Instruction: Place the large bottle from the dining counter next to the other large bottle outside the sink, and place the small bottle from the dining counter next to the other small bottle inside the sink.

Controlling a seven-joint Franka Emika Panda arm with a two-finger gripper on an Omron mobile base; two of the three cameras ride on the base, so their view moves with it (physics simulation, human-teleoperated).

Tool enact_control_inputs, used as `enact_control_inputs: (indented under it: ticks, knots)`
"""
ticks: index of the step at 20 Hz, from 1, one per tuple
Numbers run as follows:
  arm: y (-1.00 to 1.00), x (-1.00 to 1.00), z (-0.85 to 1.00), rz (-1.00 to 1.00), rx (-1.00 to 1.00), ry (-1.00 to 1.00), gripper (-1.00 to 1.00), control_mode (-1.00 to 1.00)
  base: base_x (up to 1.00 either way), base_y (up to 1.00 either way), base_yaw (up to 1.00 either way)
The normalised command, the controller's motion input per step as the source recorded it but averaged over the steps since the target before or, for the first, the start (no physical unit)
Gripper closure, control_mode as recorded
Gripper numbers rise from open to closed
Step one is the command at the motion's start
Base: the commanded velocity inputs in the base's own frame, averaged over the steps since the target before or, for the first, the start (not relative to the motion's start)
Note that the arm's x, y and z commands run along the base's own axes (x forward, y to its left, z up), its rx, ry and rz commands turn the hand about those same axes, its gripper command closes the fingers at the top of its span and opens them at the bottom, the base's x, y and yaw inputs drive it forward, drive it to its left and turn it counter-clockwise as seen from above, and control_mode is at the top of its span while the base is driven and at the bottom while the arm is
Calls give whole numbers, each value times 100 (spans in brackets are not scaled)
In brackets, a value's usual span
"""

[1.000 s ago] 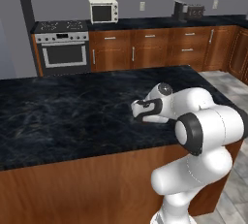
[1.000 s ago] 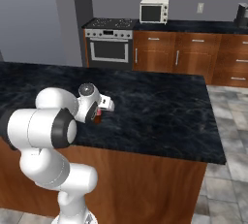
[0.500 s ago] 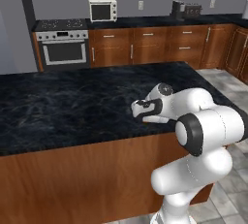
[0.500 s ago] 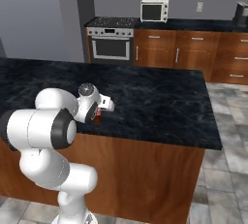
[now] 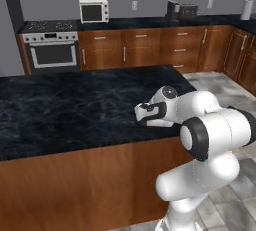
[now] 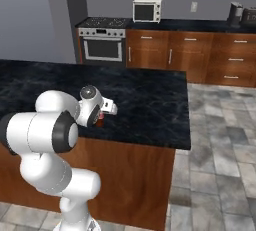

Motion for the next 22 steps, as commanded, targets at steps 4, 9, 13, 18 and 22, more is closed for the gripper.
enact_control_inputs:
  ticks: [4, 9, 13, 18, 22]
  knots:
    - [0, 0, 0, 0, 0, 0, 100, 100, 8, -93, -2]
    - [0, 0, 0, 0, 0, 0, 100, 100, 10, -90, -3]
    - [0, 0, 0, 0, 0, 0, 100, 100, 17, -89, -5]
    - [0, 0, 0, 0, 0, 0, 100, 100, 20, -92, -3]
    - [0, 0, 0, 0, 0, 0, 100, 100, 18, -92, 0]
